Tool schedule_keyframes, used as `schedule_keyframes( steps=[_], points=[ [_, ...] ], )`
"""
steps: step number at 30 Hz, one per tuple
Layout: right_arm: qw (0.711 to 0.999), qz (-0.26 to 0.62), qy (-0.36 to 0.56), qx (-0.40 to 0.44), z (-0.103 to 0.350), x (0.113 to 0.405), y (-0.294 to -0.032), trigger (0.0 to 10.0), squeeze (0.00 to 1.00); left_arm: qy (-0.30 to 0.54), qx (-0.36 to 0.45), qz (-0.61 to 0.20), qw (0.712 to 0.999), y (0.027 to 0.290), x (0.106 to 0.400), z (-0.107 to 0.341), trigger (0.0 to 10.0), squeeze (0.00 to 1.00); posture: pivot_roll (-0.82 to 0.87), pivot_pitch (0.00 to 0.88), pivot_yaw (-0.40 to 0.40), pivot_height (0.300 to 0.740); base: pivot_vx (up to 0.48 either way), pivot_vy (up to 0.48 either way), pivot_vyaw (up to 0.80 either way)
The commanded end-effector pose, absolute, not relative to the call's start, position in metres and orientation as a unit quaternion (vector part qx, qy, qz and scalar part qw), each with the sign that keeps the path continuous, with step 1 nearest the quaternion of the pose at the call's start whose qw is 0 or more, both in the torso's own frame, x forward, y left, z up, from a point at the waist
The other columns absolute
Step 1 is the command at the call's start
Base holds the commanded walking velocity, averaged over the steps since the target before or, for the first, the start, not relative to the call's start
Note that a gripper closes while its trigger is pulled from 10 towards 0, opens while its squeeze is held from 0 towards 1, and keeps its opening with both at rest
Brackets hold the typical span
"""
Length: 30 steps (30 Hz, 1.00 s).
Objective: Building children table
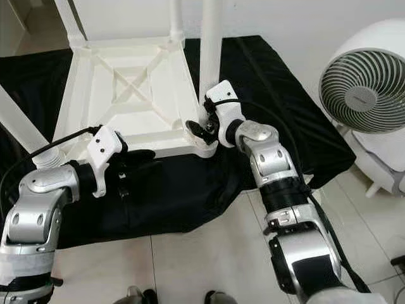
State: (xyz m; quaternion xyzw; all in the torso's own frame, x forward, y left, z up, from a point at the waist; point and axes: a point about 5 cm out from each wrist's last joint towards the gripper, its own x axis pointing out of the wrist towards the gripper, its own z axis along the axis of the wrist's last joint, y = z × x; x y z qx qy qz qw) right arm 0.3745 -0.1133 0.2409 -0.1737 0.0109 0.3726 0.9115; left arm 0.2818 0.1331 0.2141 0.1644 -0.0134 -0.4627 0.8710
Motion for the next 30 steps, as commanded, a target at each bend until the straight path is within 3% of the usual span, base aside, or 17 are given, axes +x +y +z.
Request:
schedule_keyframes(
  steps=[1,7,8,10,11,20,24,30],
  points=[
    [0.896,0.407,0.032,-0.173,0.230,0.373,-0.105,10.0,0.00,-0.023,0.166,-0.373,0.912,0.141,0.287,0.216,10.0,0.00,-0.04,0.151,0.025,0.740,0.000,0.000,0.00],
    [0.892,0.416,0.051,-0.171,0.223,0.374,-0.106,10.0,0.00,-0.023,0.166,-0.373,0.913,0.141,0.287,0.217,10.0,0.00,-0.04,0.151,0.026,0.740,0.000,0.000,0.00],
    [0.892,0.415,0.054,-0.170,0.222,0.374,-0.107,4.1,0.00,-0.023,0.166,-0.373,0.913,0.141,0.287,0.217,10.0,0.00,-0.04,0.150,0.027,0.740,0.000,0.000,0.00],
    [0.892,0.415,0.054,-0.170,0.222,0.374,-0.107,4.1,0.00,-0.023,0.166,-0.373,0.913,0.141,0.287,0.217,10.0,0.00,-0.04,0.150,0.027,0.740,0.000,0.000,0.00],
    [0.892,0.415,0.055,-0.169,0.221,0.375,-0.107,0.0,0.00,-0.024,0.167,-0.373,0.913,0.141,0.287,0.217,10.0,0.00,-0.04,0.150,0.027,0.740,0.000,0.000,0.00],
    [0.901,0.403,0.055,-0.149,0.214,0.377,-0.108,0.0,0.00,-0.036,0.164,-0.375,0.912,0.140,0.287,0.224,10.0,0.00,-0.04,0.148,0.025,0.740,0.000,0.000,0.00],
    [0.942,0.311,0.066,-0.111,0.206,0.382,-0.110,0.0,0.00,-0.049,0.152,-0.377,0.912,0.141,0.287,0.232,10.0,0.00,-0.04,0.145,0.022,0.740,0.000,0.000,0.00],
    [0.973,0.209,0.043,-0.092,0.213,0.381,-0.110,0.0,0.00,-0.061,0.145,-0.376,0.913,0.143,0.286,0.240,10.0,0.00,-0.04,0.141,0.020,0.740,0.000,0.000,0.00]
  ],
)
